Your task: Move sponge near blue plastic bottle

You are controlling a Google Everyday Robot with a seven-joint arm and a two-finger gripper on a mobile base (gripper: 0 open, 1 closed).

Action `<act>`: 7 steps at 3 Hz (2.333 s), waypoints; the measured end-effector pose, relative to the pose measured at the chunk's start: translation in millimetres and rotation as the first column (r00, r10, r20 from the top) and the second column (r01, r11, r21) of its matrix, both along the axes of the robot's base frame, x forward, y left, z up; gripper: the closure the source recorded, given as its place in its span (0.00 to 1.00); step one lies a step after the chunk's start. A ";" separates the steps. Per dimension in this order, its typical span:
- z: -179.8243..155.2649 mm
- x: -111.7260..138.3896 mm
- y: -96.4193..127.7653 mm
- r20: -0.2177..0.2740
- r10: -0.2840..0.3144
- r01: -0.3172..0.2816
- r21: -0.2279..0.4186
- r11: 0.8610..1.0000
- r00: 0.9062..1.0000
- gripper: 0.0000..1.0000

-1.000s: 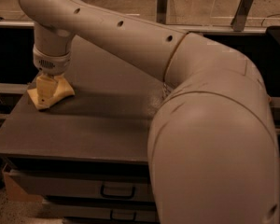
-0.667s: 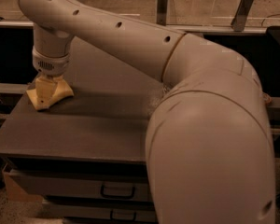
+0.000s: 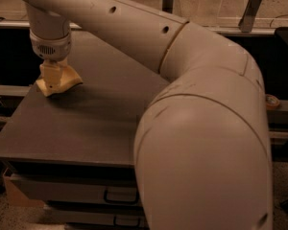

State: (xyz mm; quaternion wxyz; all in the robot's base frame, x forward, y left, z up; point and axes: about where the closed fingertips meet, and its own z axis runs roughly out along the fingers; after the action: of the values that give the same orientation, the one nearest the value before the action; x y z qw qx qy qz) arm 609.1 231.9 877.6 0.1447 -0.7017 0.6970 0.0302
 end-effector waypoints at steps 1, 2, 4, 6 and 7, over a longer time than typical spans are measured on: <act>23.7 17.2 -52.5 0.081 -0.050 0.058 -0.092 0.994 0.995 1.00; 21.0 18.9 -52.1 0.077 -0.055 0.061 -0.084 0.995 0.995 1.00; 73.3 36.3 -152.8 0.166 -0.173 0.181 -0.038 0.983 0.971 1.00; 83.4 43.5 -263.6 0.160 -0.300 0.299 0.034 0.954 0.940 1.00; 67.7 43.4 -314.9 0.082 -0.400 0.396 0.058 0.916 0.913 1.00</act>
Offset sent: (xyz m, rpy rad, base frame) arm 0.0139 -0.0431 0.0204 -0.0764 -0.0646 -0.0434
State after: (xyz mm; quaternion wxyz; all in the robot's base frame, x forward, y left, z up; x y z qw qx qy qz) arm 652.4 -83.0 945.3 0.1941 -0.5426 0.8171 -0.0183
